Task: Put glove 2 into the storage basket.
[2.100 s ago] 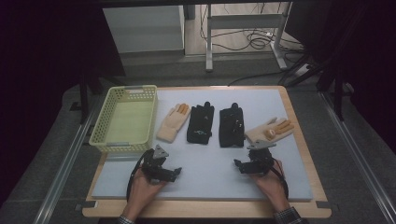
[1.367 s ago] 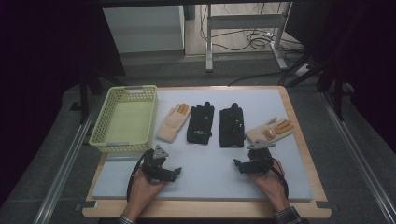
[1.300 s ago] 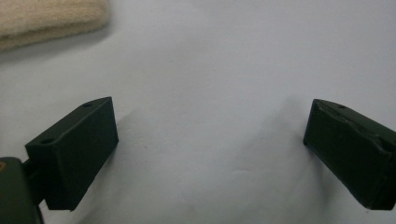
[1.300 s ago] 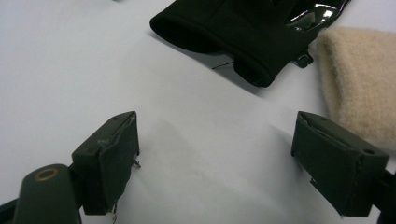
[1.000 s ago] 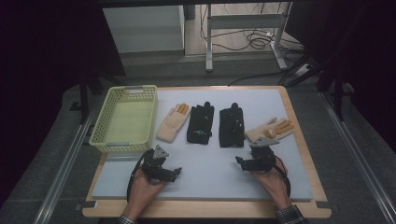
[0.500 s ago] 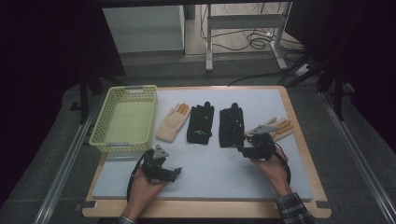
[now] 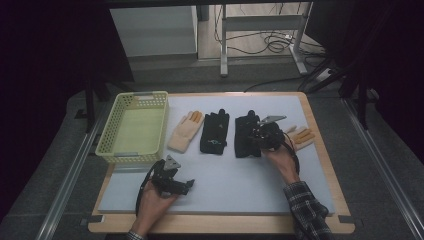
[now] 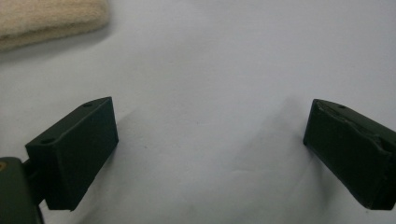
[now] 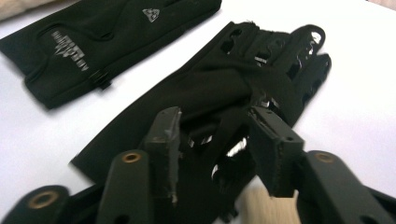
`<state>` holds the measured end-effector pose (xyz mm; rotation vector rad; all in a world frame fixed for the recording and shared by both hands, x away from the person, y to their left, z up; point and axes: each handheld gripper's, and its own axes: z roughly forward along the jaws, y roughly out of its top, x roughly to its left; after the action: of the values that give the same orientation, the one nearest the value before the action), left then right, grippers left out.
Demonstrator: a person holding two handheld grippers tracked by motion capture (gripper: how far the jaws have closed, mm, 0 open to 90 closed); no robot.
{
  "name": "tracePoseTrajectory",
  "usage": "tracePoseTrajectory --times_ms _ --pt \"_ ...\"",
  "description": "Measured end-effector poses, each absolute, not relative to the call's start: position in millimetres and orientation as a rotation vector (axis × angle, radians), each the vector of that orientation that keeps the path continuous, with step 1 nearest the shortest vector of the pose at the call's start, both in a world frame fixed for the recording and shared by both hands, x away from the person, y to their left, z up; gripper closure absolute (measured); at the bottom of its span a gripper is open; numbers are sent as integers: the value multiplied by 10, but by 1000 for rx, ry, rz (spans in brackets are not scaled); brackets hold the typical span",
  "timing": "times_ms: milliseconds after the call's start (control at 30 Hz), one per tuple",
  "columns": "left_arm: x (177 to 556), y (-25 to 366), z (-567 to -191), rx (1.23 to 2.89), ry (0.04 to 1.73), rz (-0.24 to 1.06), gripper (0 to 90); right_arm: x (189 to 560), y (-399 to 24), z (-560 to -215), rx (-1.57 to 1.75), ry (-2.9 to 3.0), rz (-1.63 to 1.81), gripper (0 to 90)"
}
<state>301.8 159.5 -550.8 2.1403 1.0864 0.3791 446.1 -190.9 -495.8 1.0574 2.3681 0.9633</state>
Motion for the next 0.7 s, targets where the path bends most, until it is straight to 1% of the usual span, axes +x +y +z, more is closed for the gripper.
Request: tracePoseTrajectory --times_ms 67,100,133,167,200,233,333,433,467,500,533,567,600,633,667,700 --pt "3018 1595 -5508 2141 1086 379 31 4536 -1875 -4976 1064 2364 962 455" --pt "3018 1595 -5508 2141 1086 379 31 4536 -1875 -4976 1064 2364 962 455" --pt "3018 1595 -5508 2141 1086 380 31 4608 -1846 -5000 1071 2356 954 411" --pt "3018 1595 -5508 2141 1086 380 31 4608 -1846 -5000 1071 2356 954 411" --pt "3017 1594 -5508 2140 1087 380 31 4679 -1830 -5018 1079 2352 945 374" --pt "3017 1594 -5508 2140 1087 380 31 4679 -1830 -5018 1079 2352 945 374" --pt "3018 1595 -5508 2141 1086 380 31 4806 -1790 -5080 1065 2364 879 334" --pt "3018 1595 -5508 2141 1086 380 31 4858 -1766 -5146 1034 2385 807 321" --pt "3018 1595 -5508 2141 1085 380 31 4873 -1774 -5165 1030 2386 836 324" --pt "3018 1594 -5508 2141 1086 380 31 4892 -1790 -5177 1043 2391 858 350" --pt "3018 1595 -5509 2141 1086 380 31 4914 -1836 -5188 1079 2428 922 435" --pt "3018 1595 -5509 2141 1085 380 31 4914 -1852 -5193 1091 2430 936 468" --pt "3018 1594 -5508 2141 1086 381 31 4914 -1852 -5193 1091 2430 936 468" --pt "3018 1594 -5509 2141 1085 381 31 4910 -1870 -5187 1123 2427 956 560" --pt "3018 1594 -5508 2141 1085 381 31 4910 -1874 -5183 1130 2432 961 615" --pt "3018 1594 -5508 2141 1085 381 31 4910 -1874 -5183 1130 2432 961 615"
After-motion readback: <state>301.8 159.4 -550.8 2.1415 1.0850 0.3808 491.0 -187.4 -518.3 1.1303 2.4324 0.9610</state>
